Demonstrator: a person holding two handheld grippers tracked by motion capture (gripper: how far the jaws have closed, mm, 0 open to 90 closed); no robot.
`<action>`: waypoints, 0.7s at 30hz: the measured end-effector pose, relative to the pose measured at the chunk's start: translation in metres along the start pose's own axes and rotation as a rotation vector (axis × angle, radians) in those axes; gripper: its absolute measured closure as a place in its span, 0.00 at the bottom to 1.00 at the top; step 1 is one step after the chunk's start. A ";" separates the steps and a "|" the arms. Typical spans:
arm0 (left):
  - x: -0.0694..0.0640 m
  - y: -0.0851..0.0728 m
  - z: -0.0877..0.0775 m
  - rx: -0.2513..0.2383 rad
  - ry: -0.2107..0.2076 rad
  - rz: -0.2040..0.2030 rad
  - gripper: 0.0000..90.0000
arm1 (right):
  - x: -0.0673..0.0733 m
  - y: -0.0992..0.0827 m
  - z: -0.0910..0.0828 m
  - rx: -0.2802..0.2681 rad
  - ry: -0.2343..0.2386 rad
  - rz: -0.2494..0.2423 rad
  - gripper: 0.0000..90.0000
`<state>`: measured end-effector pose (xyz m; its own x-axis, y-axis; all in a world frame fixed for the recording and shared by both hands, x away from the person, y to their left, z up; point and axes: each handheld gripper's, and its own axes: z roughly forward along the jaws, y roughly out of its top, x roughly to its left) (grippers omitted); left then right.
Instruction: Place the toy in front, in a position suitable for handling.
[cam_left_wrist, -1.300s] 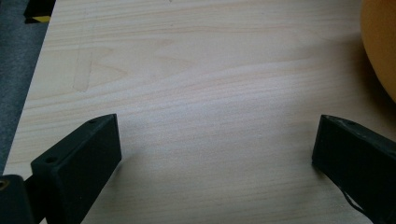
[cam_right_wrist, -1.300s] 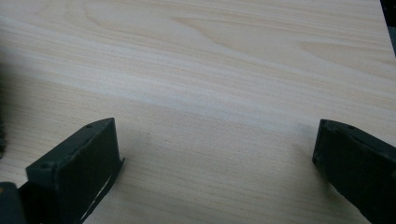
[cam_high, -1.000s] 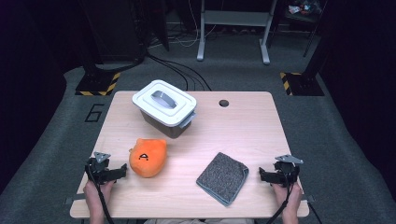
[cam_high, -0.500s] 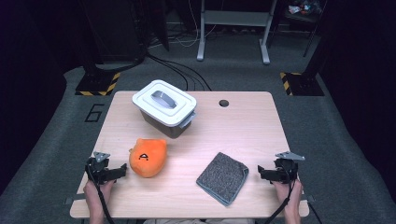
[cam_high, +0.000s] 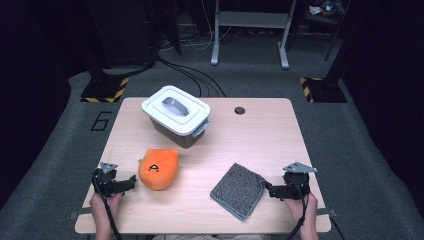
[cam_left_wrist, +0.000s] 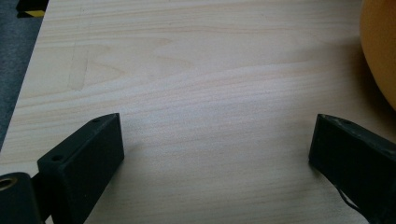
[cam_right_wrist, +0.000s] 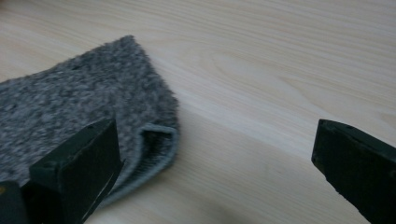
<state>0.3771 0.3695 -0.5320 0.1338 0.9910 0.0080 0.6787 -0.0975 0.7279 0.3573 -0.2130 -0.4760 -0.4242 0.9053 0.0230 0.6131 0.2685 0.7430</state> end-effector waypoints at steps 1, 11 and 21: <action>0.000 0.000 0.000 0.000 0.000 0.000 0.03 | 0.000 0.000 0.000 0.000 0.000 0.000 0.00; 0.000 0.000 0.000 -0.003 0.001 -0.002 0.03 | 0.042 0.012 0.011 0.035 0.078 -0.119 0.00; 0.000 0.000 0.000 0.002 -0.004 0.001 0.04 | 0.073 0.015 0.028 0.068 0.133 -0.158 0.00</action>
<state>0.3771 0.3697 -0.5317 0.1376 0.9905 0.0063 0.6799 -0.0991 0.7265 0.3543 -0.1336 -0.4816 -0.6000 0.8000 0.0008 0.5734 0.4294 0.6977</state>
